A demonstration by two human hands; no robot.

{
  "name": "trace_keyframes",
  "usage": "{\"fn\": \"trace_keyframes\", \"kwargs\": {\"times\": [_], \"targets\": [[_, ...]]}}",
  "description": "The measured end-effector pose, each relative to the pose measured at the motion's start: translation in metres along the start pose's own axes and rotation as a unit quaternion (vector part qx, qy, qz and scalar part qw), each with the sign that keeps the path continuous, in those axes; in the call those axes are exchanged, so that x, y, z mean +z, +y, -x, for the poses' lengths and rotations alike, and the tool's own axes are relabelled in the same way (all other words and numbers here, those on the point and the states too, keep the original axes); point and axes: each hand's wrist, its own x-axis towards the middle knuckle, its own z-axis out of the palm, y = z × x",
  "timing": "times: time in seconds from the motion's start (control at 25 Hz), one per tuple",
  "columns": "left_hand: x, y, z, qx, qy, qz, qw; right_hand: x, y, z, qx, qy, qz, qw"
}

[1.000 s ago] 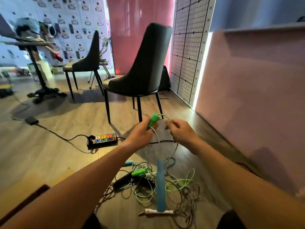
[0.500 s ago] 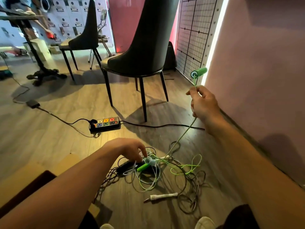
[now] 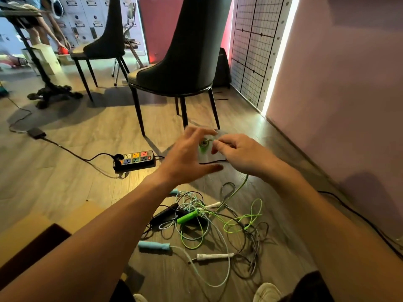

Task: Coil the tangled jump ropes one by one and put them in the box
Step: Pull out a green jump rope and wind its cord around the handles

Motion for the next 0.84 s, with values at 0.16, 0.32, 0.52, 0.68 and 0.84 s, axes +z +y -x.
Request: {"fn": "trace_keyframes", "kwargs": {"times": [0.16,0.32,0.52,0.68,0.84], "targets": [[0.003,0.017,-0.002,-0.101,-0.081,0.211,0.969,-0.008,0.006,0.002,-0.04,0.035,-0.011,0.999],[-0.015,0.032,-0.005,-0.162,-0.02,0.383,0.909,-0.019,0.025,0.004,-0.019,-0.023,-0.105,0.994],[-0.034,0.025,-0.005,-0.222,0.106,0.531,0.811,0.006,0.059,0.0,0.05,-0.152,0.044,0.986],[-0.028,0.022,0.0,-0.27,0.031,0.435,0.859,-0.041,0.025,-0.014,-0.059,0.441,-0.209,0.871],[-0.014,0.036,0.001,-0.308,-0.12,0.406,0.852,-0.012,0.03,-0.017,-0.013,0.392,-0.127,0.911]]}}
